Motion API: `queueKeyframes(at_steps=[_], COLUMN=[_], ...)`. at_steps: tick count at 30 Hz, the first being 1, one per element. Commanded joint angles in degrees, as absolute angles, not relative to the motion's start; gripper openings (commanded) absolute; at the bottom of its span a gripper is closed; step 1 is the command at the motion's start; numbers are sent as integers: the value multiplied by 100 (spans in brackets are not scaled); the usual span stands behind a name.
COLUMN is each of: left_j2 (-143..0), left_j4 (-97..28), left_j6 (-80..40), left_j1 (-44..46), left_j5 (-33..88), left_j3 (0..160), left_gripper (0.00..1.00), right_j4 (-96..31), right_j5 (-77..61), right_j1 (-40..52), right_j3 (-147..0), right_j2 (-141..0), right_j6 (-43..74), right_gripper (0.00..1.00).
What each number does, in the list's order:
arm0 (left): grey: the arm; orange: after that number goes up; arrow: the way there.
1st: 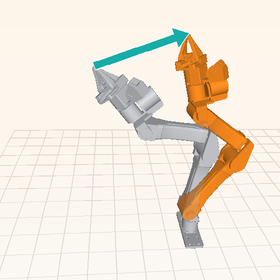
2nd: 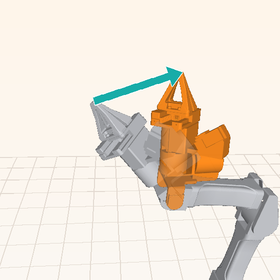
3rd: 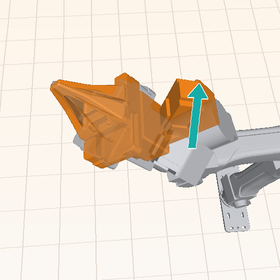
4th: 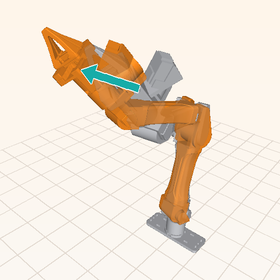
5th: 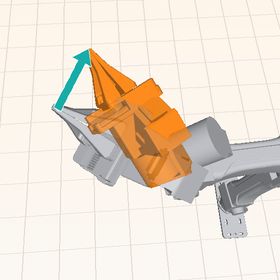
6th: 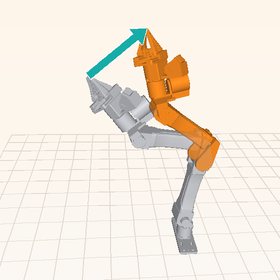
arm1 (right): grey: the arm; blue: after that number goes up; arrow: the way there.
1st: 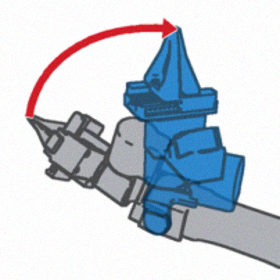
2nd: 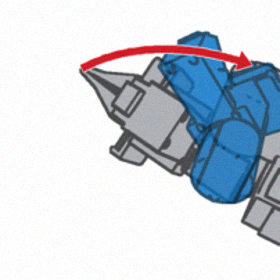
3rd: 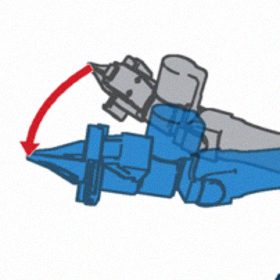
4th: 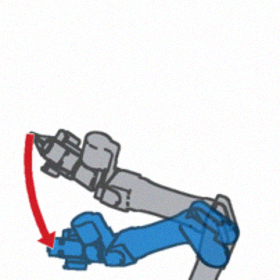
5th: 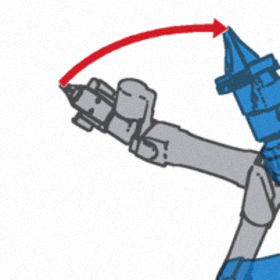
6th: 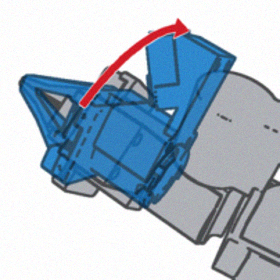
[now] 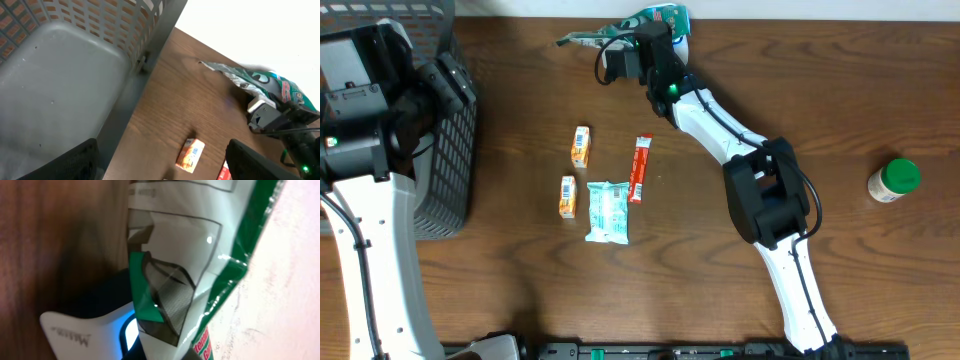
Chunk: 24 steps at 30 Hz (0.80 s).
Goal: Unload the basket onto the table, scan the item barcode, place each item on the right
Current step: 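Hold the gloves pack in front of the scanner with the right gripper, then carry the gloves pack right and lay it down near the jar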
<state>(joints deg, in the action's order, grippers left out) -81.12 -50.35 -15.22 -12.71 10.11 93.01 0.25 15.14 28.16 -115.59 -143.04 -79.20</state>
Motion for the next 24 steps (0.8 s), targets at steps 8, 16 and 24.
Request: queueKeyframes(at_steps=[8, 16, 24], left_j2=[-8123, -8123, -8123], left_j4=[-5033, -5033, -5033], left_j6=[-1573, -1573, -1573], left_j1=[-1284, -1284, -1284], left_j5=[958, 958, 956], left_j3=[9297, 9297, 9297], left_gripper=[82, 82, 82], right_j4=[565, 279, -2552], right_j5=[1492, 1345, 827], right_j1=[2858, 2783, 2471], right_j3=[-11653, -11653, -11653], right_j2=[-14193, -13078, -11334], right_j6=[-6820, -5378, -3684], right_gripper=[1, 1, 1])
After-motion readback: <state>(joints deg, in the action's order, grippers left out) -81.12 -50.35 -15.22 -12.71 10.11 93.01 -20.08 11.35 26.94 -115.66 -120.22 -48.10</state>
